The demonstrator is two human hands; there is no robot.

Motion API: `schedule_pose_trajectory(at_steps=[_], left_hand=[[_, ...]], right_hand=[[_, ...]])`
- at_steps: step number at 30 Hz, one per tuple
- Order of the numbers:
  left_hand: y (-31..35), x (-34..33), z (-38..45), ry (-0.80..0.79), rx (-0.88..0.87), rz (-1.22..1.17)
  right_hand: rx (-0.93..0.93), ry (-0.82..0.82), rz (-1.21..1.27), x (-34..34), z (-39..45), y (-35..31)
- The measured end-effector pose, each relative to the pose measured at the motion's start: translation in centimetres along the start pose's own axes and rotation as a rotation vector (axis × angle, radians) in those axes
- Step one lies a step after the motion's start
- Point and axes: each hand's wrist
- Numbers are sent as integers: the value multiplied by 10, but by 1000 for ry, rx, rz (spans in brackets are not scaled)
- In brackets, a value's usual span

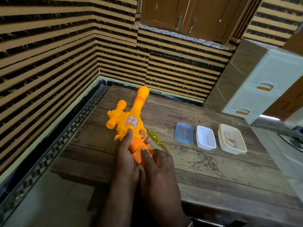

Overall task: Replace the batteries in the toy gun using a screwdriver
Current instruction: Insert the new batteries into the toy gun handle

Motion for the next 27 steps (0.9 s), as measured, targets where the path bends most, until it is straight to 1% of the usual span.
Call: schedule_pose_trajectory(at_steps=[3,7,10,12,14,16,18,23,25,27], left_hand=[[2,0,-1,2,15,10],[2,-1,-4,0,14,-24],[0,0,-4,9,25,-46],[-1,0,-4,-17,19,-61],[-1,-2,-5,-79,-7,-66],[-2,-2,-4,-75,-16,-79],[-3,-2,-4,-79,-20,-93],[-3,-5,-6,-131,-20,-101],[-4,-2,-5,-106,-40,-95],[-5,1,-2,-52,-72,-96]], right_hand=[[3,-8,-28,1,2,-2],[-9,-61,59,4,4,-1],[-39,-163,166,6,6,2],[-90,-252,221,10,9,4],[-118,-239,231,13,11,6],[-103,-183,251,13,13,8],[-102,-168,290,12,15,9],[-155,-197,339,16,20,9],[-190,-231,434,19,22,11],[-275,-301,580,24,29,17]])
Point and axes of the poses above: each hand's wrist, its own z-axis towards the middle knuckle, its own x-axis out of the back of the hand, y = z × x, and after that the axes turned 13 degrees about -x, right-handed
